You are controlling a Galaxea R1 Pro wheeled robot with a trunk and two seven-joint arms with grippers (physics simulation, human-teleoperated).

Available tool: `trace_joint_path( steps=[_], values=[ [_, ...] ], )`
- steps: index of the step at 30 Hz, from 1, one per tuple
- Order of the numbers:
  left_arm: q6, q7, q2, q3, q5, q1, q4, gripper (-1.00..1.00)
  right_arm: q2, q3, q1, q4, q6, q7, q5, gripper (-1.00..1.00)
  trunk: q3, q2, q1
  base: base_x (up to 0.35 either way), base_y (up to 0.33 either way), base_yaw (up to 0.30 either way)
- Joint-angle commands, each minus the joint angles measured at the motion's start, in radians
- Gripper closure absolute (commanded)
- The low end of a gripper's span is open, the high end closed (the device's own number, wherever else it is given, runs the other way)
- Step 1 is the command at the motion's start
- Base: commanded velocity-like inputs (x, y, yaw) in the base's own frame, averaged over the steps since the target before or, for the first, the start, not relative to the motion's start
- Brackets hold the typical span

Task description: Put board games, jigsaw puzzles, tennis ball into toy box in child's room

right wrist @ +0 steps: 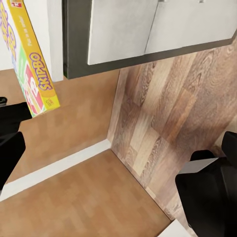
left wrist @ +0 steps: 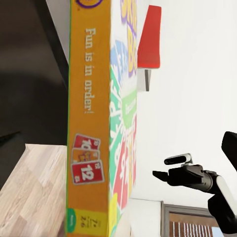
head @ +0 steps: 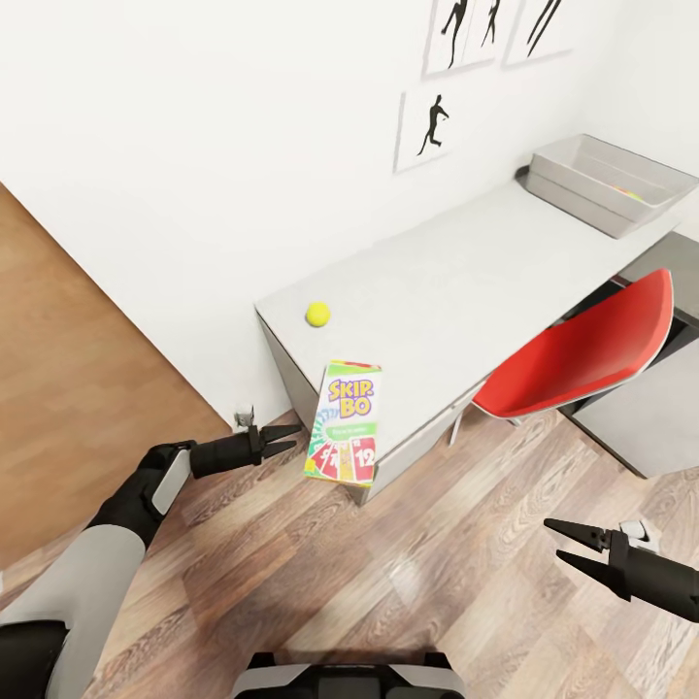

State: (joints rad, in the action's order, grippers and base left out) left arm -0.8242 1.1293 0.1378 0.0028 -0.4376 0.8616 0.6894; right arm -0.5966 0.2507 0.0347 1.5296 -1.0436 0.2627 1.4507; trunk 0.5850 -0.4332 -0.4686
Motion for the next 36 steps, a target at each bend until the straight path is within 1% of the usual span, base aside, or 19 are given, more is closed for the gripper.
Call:
trace_joint_path(
  steps=[1,18,26,36],
  values=[
    [-0.007,0.001,0.0,0.0,-0.003,0.0,0.0,-1.0,0.0,0.001,0.001,0.0,-0.004,0.01,-0.01,-1.0,0.004,-0.009,-0.004,0.0,0.0,0.0],
    [-0.007,0.0,0.0,0.0,-0.003,0.0,0.0,-1.0,0.0,0.001,0.001,0.0,-0.004,0.01,-0.01,-1.0,0.058,-0.128,-0.07,0.0,0.0,0.0],
    [-0.002,0.0,-0.002,-0.003,-0.003,0.0,0.0,-1.0,0.0,0.001,0.001,0.0,-0.004,0.01,-0.01,-1.0,0.058,-0.128,-0.07,0.0,0.0,-0.049],
    [-0.002,-0.001,-0.003,-0.003,-0.003,0.0,0.0,-1.0,0.0,0.001,0.001,0.0,-0.004,0.01,-0.01,-1.0,0.058,-0.128,-0.07,0.0,0.0,-0.244]
  ],
)
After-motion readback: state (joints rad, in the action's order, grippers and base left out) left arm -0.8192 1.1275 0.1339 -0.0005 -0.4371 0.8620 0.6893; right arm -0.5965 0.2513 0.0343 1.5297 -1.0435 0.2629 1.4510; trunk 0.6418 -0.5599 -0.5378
